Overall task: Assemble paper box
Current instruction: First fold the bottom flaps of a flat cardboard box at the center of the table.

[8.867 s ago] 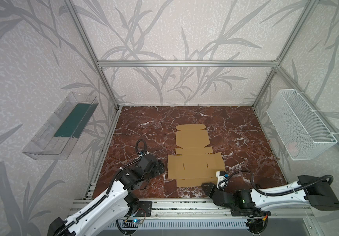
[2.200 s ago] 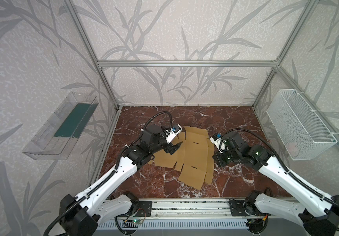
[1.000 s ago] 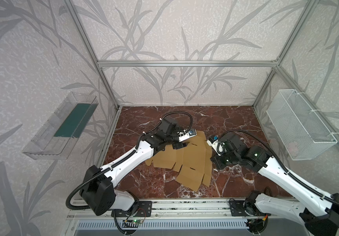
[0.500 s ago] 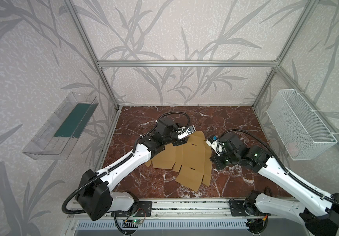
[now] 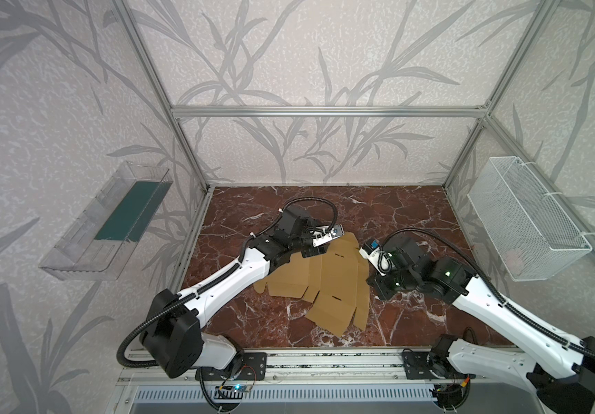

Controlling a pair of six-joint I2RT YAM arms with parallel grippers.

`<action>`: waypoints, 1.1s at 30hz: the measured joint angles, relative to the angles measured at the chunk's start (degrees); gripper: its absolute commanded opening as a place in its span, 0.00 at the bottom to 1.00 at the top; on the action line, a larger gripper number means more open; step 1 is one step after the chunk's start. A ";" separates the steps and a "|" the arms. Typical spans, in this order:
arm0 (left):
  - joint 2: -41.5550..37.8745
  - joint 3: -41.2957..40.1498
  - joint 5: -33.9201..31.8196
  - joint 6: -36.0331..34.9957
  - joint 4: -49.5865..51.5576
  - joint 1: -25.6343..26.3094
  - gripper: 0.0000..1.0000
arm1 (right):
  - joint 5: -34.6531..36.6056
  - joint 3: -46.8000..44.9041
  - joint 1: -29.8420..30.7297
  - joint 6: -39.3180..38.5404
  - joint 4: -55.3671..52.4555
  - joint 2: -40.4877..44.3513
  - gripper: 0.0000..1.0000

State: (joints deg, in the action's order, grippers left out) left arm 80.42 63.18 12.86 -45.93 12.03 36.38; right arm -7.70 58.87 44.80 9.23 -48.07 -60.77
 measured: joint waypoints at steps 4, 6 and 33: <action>0.00 0.26 -0.79 -0.63 -0.61 0.00 0.69 | 0.15 0.00 0.26 -0.13 0.02 0.00 0.00; 0.00 0.26 -1.01 -0.61 -1.03 0.00 0.68 | 0.15 0.00 0.35 -0.15 0.02 0.00 0.00; -0.50 0.26 -2.86 -3.91 1.49 0.00 0.34 | 1.27 0.00 0.70 -0.74 -0.04 -0.37 0.00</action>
State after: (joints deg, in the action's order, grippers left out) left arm 79.92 63.44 10.00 -49.84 13.52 36.38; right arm -6.44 58.87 45.50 8.49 -48.12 -61.14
